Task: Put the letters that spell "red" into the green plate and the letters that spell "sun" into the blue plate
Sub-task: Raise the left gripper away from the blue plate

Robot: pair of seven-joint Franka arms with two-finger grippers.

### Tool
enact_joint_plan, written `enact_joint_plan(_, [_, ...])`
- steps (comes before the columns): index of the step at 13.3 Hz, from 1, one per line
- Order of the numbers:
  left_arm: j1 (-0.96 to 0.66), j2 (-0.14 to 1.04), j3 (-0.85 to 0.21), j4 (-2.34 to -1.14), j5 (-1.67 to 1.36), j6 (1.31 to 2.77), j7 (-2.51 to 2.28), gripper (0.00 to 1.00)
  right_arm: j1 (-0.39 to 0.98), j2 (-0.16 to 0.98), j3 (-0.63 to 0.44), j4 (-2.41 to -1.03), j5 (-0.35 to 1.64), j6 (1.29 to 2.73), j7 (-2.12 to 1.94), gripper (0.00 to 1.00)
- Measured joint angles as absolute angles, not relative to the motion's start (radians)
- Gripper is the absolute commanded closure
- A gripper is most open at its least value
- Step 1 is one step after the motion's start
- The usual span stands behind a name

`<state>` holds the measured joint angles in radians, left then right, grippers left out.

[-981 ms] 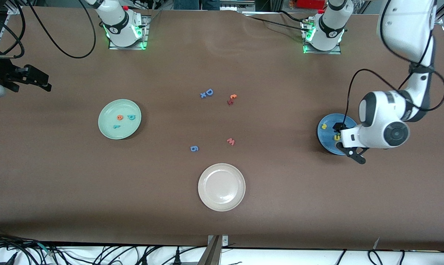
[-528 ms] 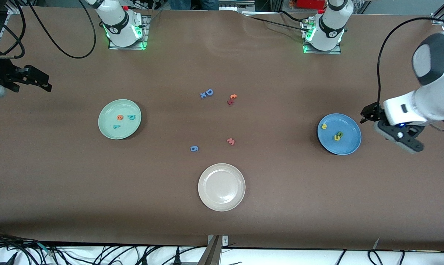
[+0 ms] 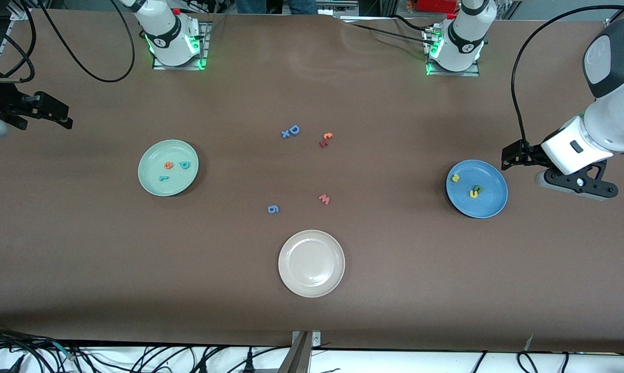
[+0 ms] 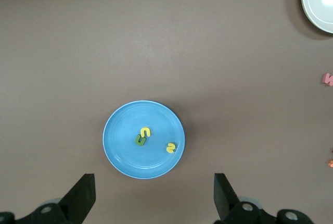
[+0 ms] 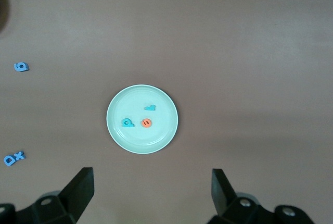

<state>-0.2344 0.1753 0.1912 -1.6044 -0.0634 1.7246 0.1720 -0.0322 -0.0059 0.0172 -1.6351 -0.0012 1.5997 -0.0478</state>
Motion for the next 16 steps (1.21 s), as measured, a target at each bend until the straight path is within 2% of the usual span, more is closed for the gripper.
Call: enact_joint_plan(16, [-0.218, 0.175, 0.189, -1.570, -0.063, 1.709, 0.048, 0.00, -0.032, -0.006, 0.017, -1.635, -0.001, 1.600, -0.048, 0.00])
